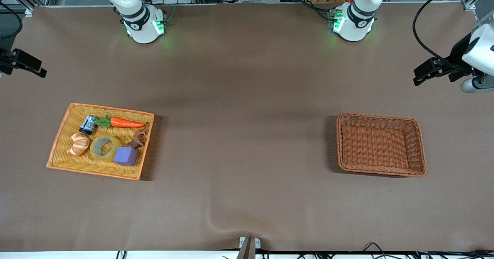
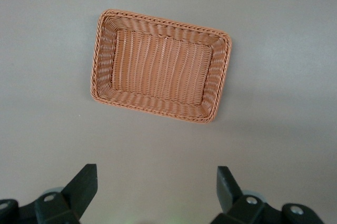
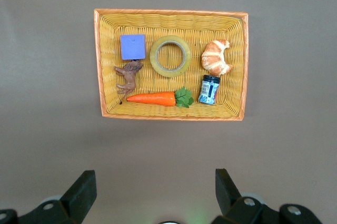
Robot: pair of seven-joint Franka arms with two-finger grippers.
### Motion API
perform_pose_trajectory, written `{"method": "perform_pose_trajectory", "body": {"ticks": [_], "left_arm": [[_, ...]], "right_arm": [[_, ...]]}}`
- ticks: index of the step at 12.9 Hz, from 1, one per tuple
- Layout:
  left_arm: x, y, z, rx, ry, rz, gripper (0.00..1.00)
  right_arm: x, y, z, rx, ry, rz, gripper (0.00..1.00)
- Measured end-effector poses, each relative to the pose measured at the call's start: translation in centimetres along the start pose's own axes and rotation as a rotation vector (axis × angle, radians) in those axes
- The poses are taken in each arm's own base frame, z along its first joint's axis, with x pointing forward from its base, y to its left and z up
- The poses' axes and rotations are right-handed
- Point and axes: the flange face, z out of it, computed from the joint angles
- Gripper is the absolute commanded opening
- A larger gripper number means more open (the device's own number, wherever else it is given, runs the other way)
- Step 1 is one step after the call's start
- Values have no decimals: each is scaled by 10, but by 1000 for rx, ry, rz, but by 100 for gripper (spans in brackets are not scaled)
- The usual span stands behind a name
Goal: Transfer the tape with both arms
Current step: 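Reach the right gripper down to the yellow tape roll in the tray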
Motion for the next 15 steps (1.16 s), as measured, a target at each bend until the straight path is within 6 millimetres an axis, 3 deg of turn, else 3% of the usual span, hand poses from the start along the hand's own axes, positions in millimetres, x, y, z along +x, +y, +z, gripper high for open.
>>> {"method": "perform_pose_trajectory", "body": {"ticks": [6, 8, 10, 12, 15], "left_arm": [[0, 0, 0, 0, 0, 0, 100], [0, 0, 0, 0, 1, 0, 100], [0, 0, -1, 0, 1, 0, 100], [0, 0, -1, 0, 1, 1, 100], [1, 1, 2, 0, -3, 3, 100]], "right_arm": [[3, -5, 4, 1, -2, -8, 100], [21, -20, 28, -4, 7, -32, 100], [48, -29, 71, -9, 25, -44, 100], [68, -30, 127, -15, 15, -42, 100], [92, -20, 231, -29, -25, -23, 100]]}}
